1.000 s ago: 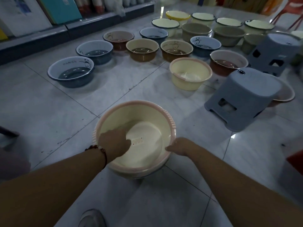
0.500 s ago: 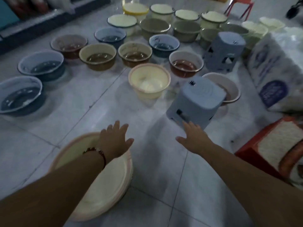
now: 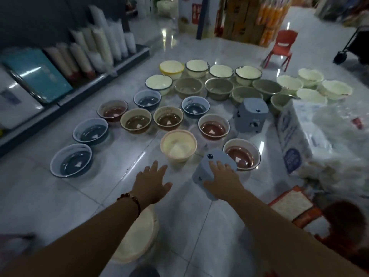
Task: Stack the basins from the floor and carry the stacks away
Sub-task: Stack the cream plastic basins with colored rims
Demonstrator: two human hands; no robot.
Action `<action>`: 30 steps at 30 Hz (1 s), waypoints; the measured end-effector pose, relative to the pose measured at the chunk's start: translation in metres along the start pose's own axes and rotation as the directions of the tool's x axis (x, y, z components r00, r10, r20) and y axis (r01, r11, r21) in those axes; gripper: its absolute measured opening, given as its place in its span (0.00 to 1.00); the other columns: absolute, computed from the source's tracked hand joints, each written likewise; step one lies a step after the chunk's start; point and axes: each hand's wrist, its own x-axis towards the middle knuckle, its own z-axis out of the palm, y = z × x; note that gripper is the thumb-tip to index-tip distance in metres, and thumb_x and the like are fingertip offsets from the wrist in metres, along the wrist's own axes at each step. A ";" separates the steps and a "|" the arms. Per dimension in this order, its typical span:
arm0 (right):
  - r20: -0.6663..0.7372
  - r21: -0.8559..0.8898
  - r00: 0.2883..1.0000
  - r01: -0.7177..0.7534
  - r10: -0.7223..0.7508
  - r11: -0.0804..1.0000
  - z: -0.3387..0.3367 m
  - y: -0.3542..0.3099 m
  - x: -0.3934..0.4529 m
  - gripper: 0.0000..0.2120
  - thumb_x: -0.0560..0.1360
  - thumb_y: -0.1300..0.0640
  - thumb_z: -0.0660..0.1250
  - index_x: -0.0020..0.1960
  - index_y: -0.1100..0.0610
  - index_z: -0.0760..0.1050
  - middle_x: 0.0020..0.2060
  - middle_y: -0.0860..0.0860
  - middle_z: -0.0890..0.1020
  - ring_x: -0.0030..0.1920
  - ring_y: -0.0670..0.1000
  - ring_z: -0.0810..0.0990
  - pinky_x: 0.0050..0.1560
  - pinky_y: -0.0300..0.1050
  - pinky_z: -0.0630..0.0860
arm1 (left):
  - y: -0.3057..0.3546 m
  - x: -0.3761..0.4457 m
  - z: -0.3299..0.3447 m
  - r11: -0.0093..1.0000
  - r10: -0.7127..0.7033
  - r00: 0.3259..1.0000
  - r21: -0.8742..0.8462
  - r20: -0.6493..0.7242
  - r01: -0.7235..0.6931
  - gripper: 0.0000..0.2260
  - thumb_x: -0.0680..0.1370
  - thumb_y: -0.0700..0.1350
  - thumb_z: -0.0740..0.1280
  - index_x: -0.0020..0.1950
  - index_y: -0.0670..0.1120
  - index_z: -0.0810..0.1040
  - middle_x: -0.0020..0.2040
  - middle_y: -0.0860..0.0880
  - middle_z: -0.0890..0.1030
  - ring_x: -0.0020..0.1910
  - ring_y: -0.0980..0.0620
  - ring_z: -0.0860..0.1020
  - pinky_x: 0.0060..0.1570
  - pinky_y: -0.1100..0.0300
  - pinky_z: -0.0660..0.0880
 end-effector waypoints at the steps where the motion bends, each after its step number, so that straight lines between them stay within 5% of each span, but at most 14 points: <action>1: 0.010 -0.003 1.000 0.011 -0.011 1.000 -0.009 -0.005 0.005 0.36 0.78 0.40 0.60 0.80 0.52 0.52 0.78 0.55 0.58 0.76 0.60 0.58 0.75 0.57 0.56 | -0.001 0.001 -0.009 1.000 -0.010 1.000 0.013 -0.007 0.010 0.33 0.80 0.64 0.57 0.81 0.53 0.53 0.81 0.44 0.52 0.77 0.41 0.59 0.73 0.45 0.61; 14: 0.109 -0.058 0.994 0.007 -0.001 0.998 -0.058 -0.038 0.177 0.33 0.80 0.38 0.55 0.79 0.51 0.54 0.77 0.56 0.59 0.76 0.62 0.58 0.73 0.59 0.58 | -0.068 0.143 -0.046 0.994 -0.101 0.990 -0.030 0.097 0.105 0.32 0.80 0.63 0.57 0.80 0.52 0.52 0.81 0.42 0.50 0.77 0.39 0.58 0.73 0.44 0.61; 23: 0.158 0.187 0.986 -0.086 0.057 0.978 -0.114 -0.046 0.305 0.25 0.78 0.38 0.57 0.70 0.51 0.68 0.67 0.53 0.73 0.68 0.60 0.70 0.67 0.59 0.67 | -0.068 0.291 -0.123 1.000 -0.015 0.996 -0.011 0.086 0.016 0.31 0.80 0.60 0.61 0.79 0.51 0.56 0.80 0.42 0.56 0.75 0.39 0.63 0.71 0.44 0.65; 30: 0.171 0.139 0.983 -0.095 0.071 0.986 -0.137 -0.011 0.384 0.33 0.79 0.37 0.57 0.78 0.52 0.58 0.77 0.55 0.61 0.75 0.59 0.62 0.73 0.57 0.61 | -0.054 0.360 -0.149 1.000 0.002 0.995 -0.025 0.103 0.000 0.30 0.79 0.59 0.62 0.78 0.52 0.58 0.79 0.43 0.59 0.73 0.40 0.65 0.70 0.45 0.67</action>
